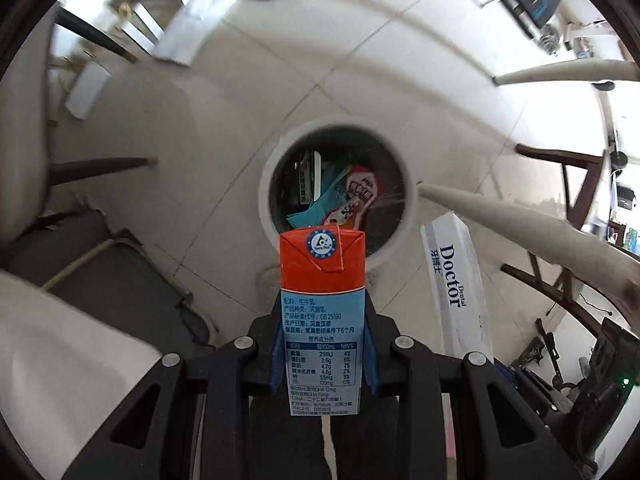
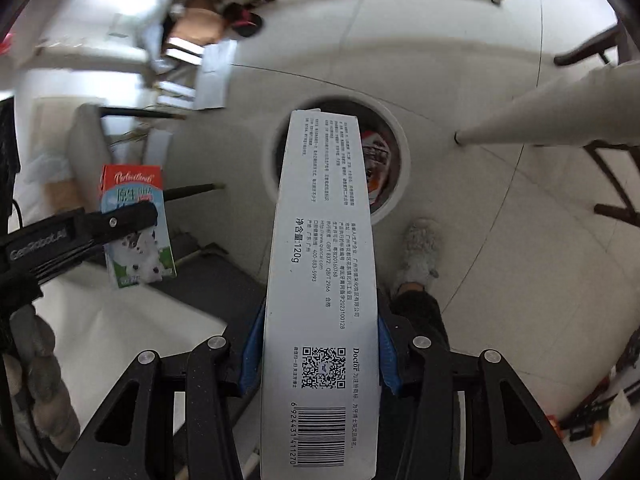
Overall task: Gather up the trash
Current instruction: 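Carry the milk carton and Doctor box over the trash bin, then open both grippers to drop the carton and Doctor box into the bin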
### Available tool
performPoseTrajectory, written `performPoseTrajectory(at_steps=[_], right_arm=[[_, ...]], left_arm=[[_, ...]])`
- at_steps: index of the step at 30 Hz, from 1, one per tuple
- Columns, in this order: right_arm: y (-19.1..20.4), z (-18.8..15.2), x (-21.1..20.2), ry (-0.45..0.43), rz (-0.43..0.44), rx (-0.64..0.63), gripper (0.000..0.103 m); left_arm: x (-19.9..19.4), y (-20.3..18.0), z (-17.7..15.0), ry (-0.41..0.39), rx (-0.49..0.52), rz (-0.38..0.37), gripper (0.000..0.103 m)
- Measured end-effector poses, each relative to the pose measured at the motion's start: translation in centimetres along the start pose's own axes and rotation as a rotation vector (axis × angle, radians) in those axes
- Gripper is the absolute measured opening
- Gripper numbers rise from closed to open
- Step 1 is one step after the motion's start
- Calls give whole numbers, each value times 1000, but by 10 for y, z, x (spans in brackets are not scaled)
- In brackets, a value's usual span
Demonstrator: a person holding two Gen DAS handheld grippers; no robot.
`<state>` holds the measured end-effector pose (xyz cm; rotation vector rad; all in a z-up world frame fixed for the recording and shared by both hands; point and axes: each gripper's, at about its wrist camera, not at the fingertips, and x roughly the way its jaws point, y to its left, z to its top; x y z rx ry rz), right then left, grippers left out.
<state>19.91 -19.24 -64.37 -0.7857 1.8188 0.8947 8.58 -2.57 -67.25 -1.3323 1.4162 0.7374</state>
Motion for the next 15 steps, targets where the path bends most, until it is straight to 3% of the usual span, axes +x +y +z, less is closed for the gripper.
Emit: performPoseTrajectory(at_steps=[7, 15], right_arm=[[-31, 51, 99, 57, -30, 6, 50], [-47, 80, 149, 95, -39, 15, 50]], left_arm=[[79, 5, 34, 61, 37, 22, 28], [94, -2, 41, 77, 79, 21, 29]])
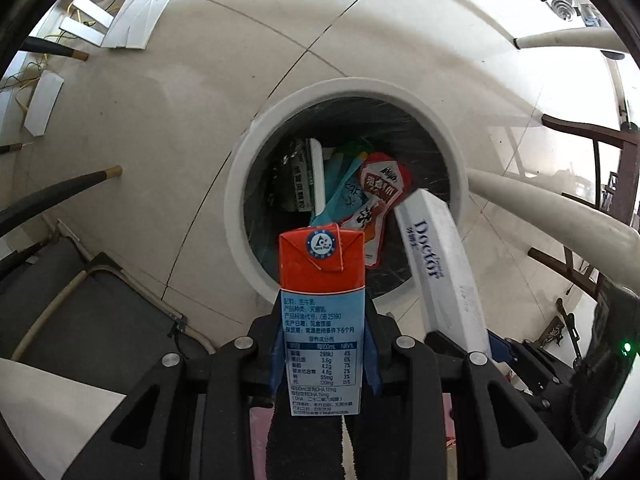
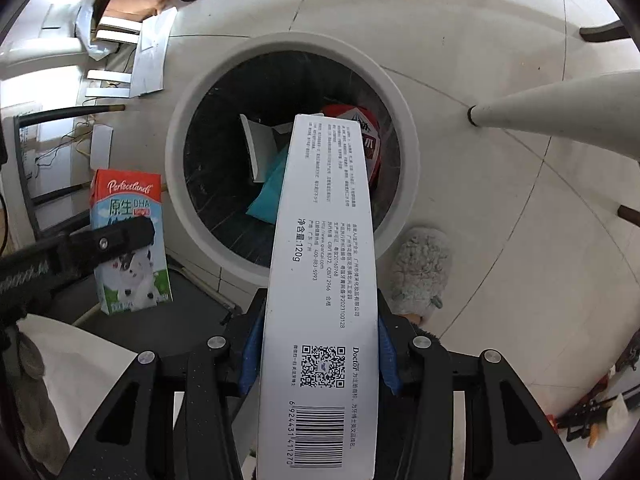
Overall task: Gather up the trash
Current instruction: 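Open both grippers to drop the carton and Doctor box into the bin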
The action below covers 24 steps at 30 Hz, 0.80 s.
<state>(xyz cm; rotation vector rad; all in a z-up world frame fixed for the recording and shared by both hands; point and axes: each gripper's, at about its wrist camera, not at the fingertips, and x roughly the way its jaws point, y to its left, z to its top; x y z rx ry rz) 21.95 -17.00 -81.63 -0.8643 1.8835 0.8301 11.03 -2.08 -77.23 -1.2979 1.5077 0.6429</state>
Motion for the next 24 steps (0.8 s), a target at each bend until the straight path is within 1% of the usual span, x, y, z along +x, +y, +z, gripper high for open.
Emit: performPoseTrajectory(at_steps=[2, 3, 4, 5, 6, 7, 8, 11, 13, 16, 19, 24], right_arm=[[0, 5, 2, 9, 7, -9, 51], [1, 7, 3, 17, 9, -12, 51], [4, 11, 3, 22, 5, -13, 52], [6, 13, 5, 23, -2, -14, 52], [7, 15, 6, 28, -11, -18, 54], [6, 16, 5, 29, -20, -17, 67], [6, 16, 4, 23, -31, -15, 84], [5, 16, -3, 3, -71, -17, 96], [4, 15, -9, -7, -81, -13, 103], [1, 14, -22, -30, -105, -6, 103], [0, 9, -39, -51, -115, 1, 103], [9, -8, -73, -70, -117, -22, 103]], left_arm=[[0, 0, 2, -4, 6, 21, 29], [-1, 1, 3, -8, 5, 24, 43], [-3, 2, 2, -19, 1, 26, 72], [-7, 4, 2, -41, -4, 36, 85], [-11, 5, 1, -62, -11, 44, 95], [-12, 7, 0, -72, -18, 47, 95], [-15, 10, -1, -73, -28, 45, 95], [-21, 16, -4, -94, -47, 65, 95], [-28, 18, -8, -109, -49, 103, 95], [-42, 19, -20, -138, -50, 151, 95], [-57, 20, -36, -154, -66, 181, 95], [-86, 17, -64, -178, -78, 207, 95]])
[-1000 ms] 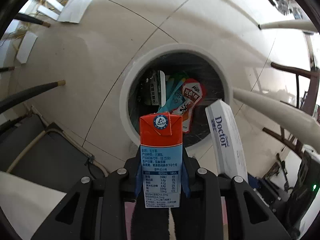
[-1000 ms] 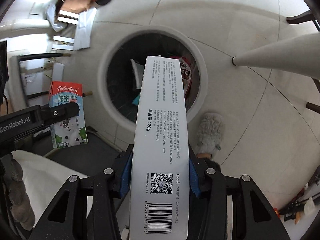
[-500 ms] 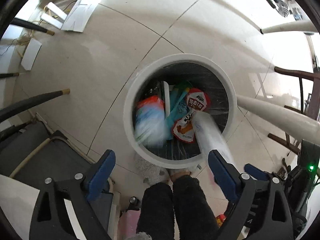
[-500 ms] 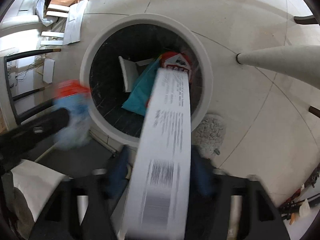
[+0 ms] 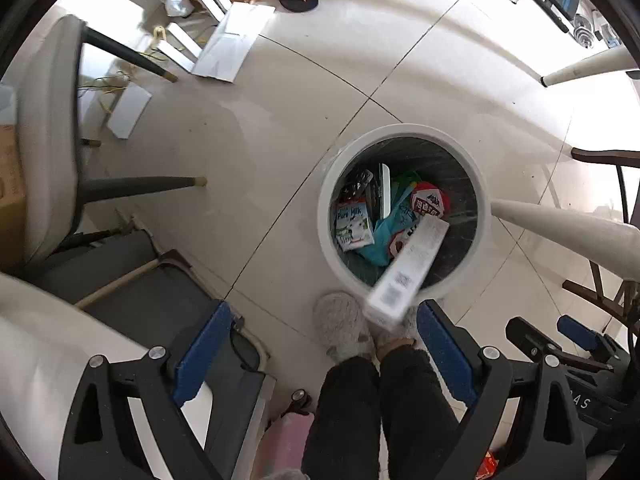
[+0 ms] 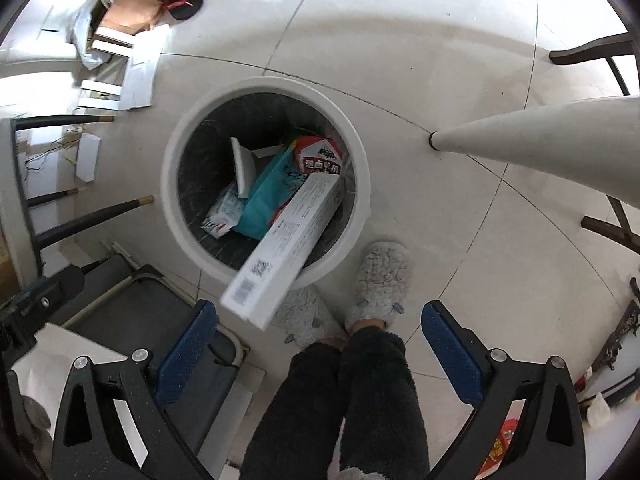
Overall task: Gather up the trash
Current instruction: 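Open both grippers to drop the carton and Doctor box into the bin, then raise both grippers from the bin back toward the table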
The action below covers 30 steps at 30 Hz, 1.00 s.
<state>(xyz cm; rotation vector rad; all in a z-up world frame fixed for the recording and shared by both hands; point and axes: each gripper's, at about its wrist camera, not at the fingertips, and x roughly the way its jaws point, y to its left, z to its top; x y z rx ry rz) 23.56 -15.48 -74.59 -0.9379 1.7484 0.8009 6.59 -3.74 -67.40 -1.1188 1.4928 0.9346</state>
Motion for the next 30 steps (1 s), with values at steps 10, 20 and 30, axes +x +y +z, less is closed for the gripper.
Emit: performPoseTrajectory(at_steps=[10, 20, 30], right_arm=[[20, -49, -96, -57, -5, -33, 103], [33, -106, -216, -105, 30, -49, 103], [18, -134, -373, -257, 167, 12, 103]], left_arm=[[-90, 2, -46, -49, 14, 49, 95], [-203, 10, -88, -131, 34, 33, 95], [-340, -11, -88, -365, 66, 74, 95]])
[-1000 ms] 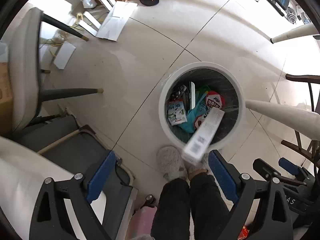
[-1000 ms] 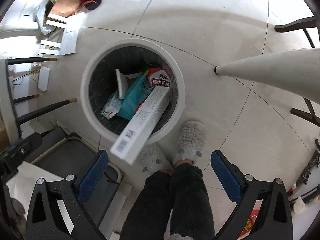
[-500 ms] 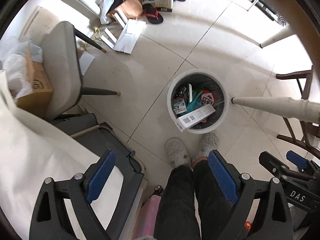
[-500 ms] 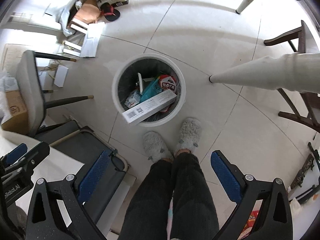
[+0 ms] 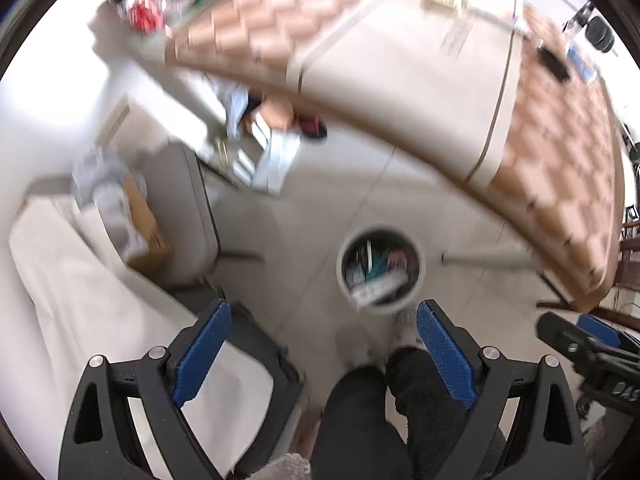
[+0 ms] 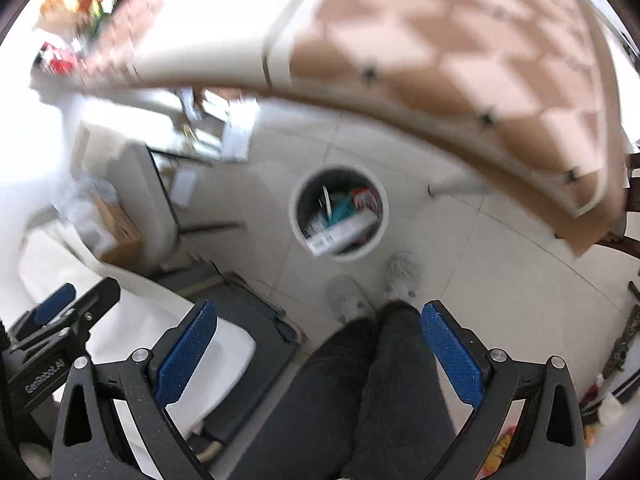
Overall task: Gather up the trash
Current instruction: 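Raise both grippers from the bin back toward the table, then grasp the blue-white medicine box with the left gripper while the right grasps the black lid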
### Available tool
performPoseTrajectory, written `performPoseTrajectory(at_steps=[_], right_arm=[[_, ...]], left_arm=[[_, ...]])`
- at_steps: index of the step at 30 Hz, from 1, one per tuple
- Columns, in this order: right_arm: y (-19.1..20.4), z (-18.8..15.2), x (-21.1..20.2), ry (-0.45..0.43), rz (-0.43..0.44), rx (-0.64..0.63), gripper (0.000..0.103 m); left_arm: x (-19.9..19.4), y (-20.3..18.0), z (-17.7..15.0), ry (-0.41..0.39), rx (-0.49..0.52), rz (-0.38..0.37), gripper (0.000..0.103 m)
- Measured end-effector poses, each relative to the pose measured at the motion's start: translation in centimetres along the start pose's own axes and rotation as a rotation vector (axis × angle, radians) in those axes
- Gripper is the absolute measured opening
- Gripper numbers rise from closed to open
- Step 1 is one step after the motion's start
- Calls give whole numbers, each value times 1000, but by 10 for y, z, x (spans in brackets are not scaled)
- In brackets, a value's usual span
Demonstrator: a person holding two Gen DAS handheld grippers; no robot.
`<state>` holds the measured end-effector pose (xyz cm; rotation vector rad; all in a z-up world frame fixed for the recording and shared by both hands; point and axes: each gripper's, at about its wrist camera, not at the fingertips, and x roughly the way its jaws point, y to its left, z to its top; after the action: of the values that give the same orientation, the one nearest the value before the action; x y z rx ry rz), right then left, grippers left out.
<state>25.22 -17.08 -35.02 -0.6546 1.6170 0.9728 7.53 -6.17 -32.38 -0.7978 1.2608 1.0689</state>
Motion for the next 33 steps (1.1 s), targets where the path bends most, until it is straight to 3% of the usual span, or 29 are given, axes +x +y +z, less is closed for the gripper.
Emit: performPoseTrajectory(at_steps=[5, 7, 12, 17, 23, 27, 33], right_arm=[[-26, 43, -72, -121, 36, 78, 103], [-46, 71, -94, -155, 35, 117, 103], [-93, 160, -108, -172, 16, 185, 103], [-132, 281, -92, -154, -1, 201, 103], [-160, 409, -39, -105, -37, 202, 103], [-164, 450, -9, -85, -69, 184, 103], [-154, 467, 8, -86, -143, 159, 103]], left_arm=[[-43, -18, 55, -140, -26, 25, 95], [-53, -31, 78, -172, -8, 21, 103], [-53, -70, 154, -206, 41, 67, 103], [-24, -114, 241, -153, 87, 132, 103], [40, -148, 338, -37, 125, 108, 103], [83, -168, 385, 51, 147, 48, 103], [129, -194, 417, 147, 242, 29, 103]])
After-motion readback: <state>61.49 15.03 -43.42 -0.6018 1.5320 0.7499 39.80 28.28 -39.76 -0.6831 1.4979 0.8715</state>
